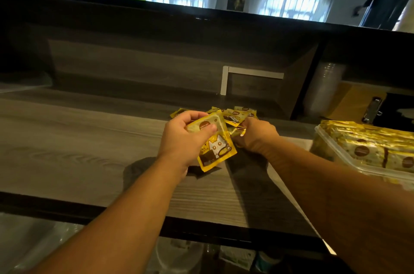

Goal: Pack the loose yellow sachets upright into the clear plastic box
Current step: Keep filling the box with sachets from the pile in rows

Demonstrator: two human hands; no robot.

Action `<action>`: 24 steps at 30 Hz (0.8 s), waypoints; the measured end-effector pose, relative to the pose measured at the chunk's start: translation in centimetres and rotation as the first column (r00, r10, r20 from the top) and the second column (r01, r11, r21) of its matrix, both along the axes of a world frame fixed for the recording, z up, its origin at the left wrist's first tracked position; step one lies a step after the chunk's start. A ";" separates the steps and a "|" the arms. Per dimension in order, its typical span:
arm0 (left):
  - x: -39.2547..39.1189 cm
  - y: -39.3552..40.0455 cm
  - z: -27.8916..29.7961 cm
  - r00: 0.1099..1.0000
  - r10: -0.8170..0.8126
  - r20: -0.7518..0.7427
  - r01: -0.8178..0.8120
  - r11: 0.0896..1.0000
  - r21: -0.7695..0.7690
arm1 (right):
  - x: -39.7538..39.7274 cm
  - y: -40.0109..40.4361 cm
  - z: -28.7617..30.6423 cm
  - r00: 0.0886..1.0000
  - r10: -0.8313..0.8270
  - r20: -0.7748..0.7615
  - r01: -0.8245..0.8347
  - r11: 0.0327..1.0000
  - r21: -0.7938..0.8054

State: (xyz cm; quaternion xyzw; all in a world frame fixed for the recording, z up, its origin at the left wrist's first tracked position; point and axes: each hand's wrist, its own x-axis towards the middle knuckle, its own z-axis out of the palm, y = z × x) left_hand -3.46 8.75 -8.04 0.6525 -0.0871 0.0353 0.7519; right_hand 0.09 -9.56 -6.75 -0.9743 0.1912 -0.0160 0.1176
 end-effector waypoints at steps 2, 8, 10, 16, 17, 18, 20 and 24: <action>0.0 0.1 0.1 0.999 -0.030 -0.023 0.028 0.997 -0.065 | 0.3 0.0 -0.1 0.999 -0.040 0.012 0.040 0.998 0.045; 0.0 0.1 0.1 0.995 -0.066 -0.073 0.056 0.990 -0.133 | -0.9 -0.6 1.0 0.998 -0.062 0.020 0.058 0.986 0.158; 0.2 0.1 0.1 0.992 -0.060 -0.113 0.043 0.988 -0.147 | -1.3 -0.9 1.3 0.997 -0.081 0.005 0.078 0.974 0.211; 0.4 -0.4 -0.4 0.994 0.049 -0.099 -0.058 0.994 -0.091 | -3.6 -2.2 2.0 0.990 -0.121 0.069 0.075 0.880 0.470; 0.3 -0.5 -0.5 0.994 0.071 -0.085 -0.077 0.994 -0.072 | -4.0 -2.4 2.2 0.986 -0.135 0.100 0.058 0.833 0.550; 0.1 -0.6 -0.5 0.994 0.092 -0.065 -0.095 0.995 -0.043 | -4.4 -2.7 2.3 0.978 -0.151 0.142 0.031 0.785 0.618; -0.3 -0.9 -0.5 0.992 0.129 -0.018 -0.128 0.990 0.054 | -5.6 -3.2 3.0 0.955 -0.171 0.241 -0.040 0.734 0.678; -1.8 -2.2 -0.1 0.987 0.153 0.054 -0.161 0.966 0.204 | -8.6 -4.6 5.0 0.892 -0.188 0.411 -0.195 0.659 0.726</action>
